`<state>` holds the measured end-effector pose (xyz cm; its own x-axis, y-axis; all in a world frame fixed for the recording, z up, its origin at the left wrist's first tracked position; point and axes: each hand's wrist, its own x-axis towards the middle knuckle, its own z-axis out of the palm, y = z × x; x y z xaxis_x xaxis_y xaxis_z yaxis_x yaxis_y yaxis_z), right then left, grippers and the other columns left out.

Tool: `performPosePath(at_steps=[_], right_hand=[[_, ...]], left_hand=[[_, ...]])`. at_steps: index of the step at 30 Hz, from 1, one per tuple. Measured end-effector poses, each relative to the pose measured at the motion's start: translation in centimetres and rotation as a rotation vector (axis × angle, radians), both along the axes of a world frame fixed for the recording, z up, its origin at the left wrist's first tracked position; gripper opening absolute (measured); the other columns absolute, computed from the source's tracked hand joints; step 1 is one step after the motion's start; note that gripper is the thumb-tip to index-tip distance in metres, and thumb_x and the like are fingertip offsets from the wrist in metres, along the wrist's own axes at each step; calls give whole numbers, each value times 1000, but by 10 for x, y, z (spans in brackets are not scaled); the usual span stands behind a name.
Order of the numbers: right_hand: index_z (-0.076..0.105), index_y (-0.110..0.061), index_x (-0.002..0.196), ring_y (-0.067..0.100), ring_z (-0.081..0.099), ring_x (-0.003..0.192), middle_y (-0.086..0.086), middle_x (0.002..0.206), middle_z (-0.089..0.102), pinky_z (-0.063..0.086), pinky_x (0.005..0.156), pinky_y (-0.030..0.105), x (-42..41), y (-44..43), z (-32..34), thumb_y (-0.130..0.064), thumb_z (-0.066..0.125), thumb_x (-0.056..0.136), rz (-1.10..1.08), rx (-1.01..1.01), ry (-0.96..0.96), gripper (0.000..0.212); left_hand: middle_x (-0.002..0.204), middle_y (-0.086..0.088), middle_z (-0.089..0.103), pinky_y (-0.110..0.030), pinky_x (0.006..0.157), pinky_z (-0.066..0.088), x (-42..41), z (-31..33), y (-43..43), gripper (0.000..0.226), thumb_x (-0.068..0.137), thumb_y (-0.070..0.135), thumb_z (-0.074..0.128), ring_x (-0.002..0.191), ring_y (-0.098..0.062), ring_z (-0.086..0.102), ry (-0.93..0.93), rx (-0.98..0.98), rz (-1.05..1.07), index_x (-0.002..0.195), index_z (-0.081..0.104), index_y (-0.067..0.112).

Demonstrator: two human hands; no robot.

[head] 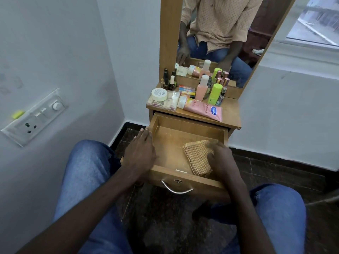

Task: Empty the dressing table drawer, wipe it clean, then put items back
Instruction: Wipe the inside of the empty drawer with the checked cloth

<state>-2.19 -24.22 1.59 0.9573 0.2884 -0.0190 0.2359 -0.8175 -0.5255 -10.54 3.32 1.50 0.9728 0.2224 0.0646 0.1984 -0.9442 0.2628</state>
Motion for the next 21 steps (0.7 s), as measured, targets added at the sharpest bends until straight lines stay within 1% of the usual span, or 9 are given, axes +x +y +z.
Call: performPosePath(at_steps=[2, 4, 7, 9, 11, 13, 15, 17, 21], right_hand=[[62, -12, 142, 28, 49, 141, 12, 155, 50, 48, 110, 39, -4, 9, 1, -5, 63, 99, 63, -119, -116, 44], [63, -11, 140, 28, 49, 141, 12, 154, 51, 48, 110, 39, -3, 12, 3, -4, 63, 98, 82, -134, -162, 43], [64, -10, 140, 24, 56, 134, 11, 150, 56, 48, 106, 29, 2, 13, 5, -5, 61, 99, 196, -188, -58, 41], [61, -12, 142, 23, 57, 132, 10, 151, 55, 46, 104, 26, 4, 14, 3, -11, 62, 101, 276, -239, 29, 41], [52, -13, 150, 26, 48, 142, 11, 160, 43, 42, 112, 32, 5, 15, -2, -22, 61, 103, 292, -287, 101, 48], [37, -14, 159, 33, 28, 155, 13, 170, 23, 30, 123, 44, 7, 19, -7, -32, 58, 105, 282, -363, 171, 61], [24, -14, 164, 37, 12, 159, 14, 173, 8, 19, 127, 51, 8, 23, -12, -38, 54, 106, 276, -418, 225, 70], [20, -12, 165, 40, 7, 159, 16, 173, 4, 15, 127, 54, 12, 27, -16, -39, 51, 107, 265, -445, 231, 71], [18, -11, 164, 46, 7, 158, 20, 173, 1, 19, 125, 59, 31, 40, -17, -39, 49, 108, 160, -446, 231, 70]], left_hand=[[168, -9, 28, -43, 124, 31, -4, 0, 3, 55, 108, 29, 39, 155, -23, 26, 6, -18, 7, 157, 36, 5], [166, -8, 32, -41, 121, 35, -7, -1, 6, 53, 108, 28, 39, 153, -22, 32, 18, -27, 8, 155, 40, 5], [166, -6, 34, -39, 117, 38, -8, -3, 7, 51, 108, 29, 39, 151, -21, 36, 30, -39, 17, 154, 43, 6], [166, -6, 34, -40, 116, 41, -8, -3, 7, 51, 107, 29, 39, 150, -21, 38, 32, -38, 21, 153, 44, 6], [166, -6, 34, -42, 116, 42, -9, -3, 6, 51, 107, 29, 40, 150, -21, 38, 39, -44, 22, 153, 44, 6], [166, -6, 34, -43, 115, 43, -9, -3, 6, 51, 107, 28, 40, 151, -22, 37, 42, -48, 23, 153, 44, 6], [166, -6, 34, -44, 114, 44, -9, -2, 5, 51, 107, 27, 40, 151, -23, 37, 51, -47, 17, 153, 44, 6], [166, -6, 33, -45, 114, 45, -10, 0, 4, 52, 106, 26, 40, 150, -23, 38, 57, -44, 15, 154, 43, 6], [168, -4, 30, -45, 111, 46, -12, 3, 3, 53, 106, 27, 40, 150, -23, 39, 73, -39, 27, 155, 41, 8]])
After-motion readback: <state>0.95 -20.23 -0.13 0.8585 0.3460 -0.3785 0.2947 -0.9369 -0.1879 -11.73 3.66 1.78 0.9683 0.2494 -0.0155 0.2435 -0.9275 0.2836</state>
